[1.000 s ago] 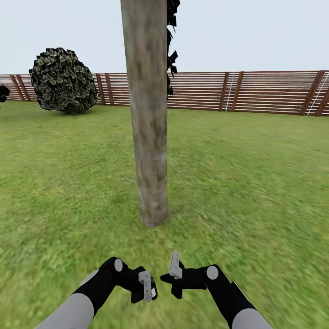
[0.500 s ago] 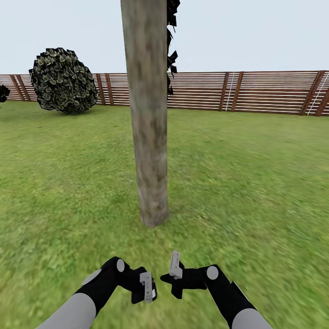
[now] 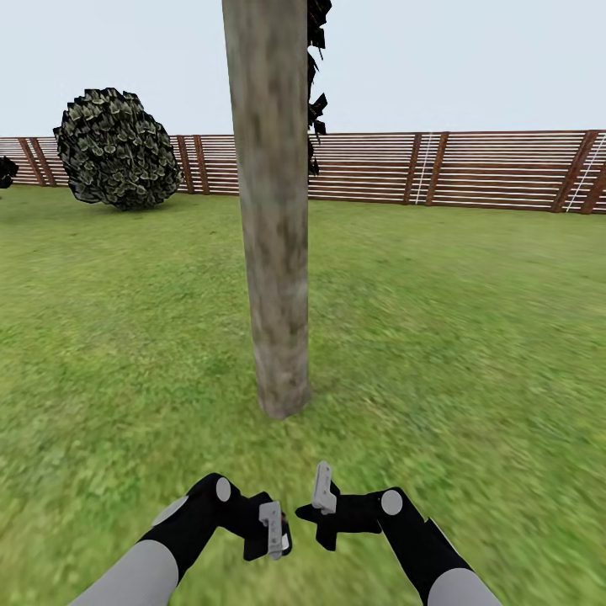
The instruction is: In the garden, pick up the pesticide atomizer on the floor and spray pesticide onto both trees until each tree trunk is fully covered.
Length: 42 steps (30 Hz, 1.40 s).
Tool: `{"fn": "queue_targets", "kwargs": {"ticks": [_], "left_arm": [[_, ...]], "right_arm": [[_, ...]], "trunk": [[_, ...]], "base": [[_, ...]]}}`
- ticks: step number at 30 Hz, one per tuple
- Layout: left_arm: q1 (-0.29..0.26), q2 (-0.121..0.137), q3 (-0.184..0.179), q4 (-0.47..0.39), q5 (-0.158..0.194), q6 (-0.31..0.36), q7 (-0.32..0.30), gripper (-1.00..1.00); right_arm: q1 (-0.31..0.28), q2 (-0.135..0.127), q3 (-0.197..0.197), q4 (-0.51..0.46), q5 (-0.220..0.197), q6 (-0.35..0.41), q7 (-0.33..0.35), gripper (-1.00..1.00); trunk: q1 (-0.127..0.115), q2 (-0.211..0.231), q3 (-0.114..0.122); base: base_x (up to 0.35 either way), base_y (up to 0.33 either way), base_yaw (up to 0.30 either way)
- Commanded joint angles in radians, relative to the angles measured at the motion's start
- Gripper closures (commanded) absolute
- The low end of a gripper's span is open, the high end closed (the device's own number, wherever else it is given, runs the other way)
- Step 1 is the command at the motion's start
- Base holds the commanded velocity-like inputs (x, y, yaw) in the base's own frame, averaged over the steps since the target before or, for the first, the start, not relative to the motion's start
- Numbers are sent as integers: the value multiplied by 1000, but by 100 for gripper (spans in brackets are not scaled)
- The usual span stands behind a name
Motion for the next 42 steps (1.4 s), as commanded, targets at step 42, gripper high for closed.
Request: {"fn": "queue_targets", "kwargs": {"ticks": [42], "left_arm": [[0,-25,5,1,5,-27,-5,100]], "right_arm": [[0,-1,-3,-1,8,-5,-1,100]], "trunk": [[0,0,-1]], "base": [[0,0,0]]}}
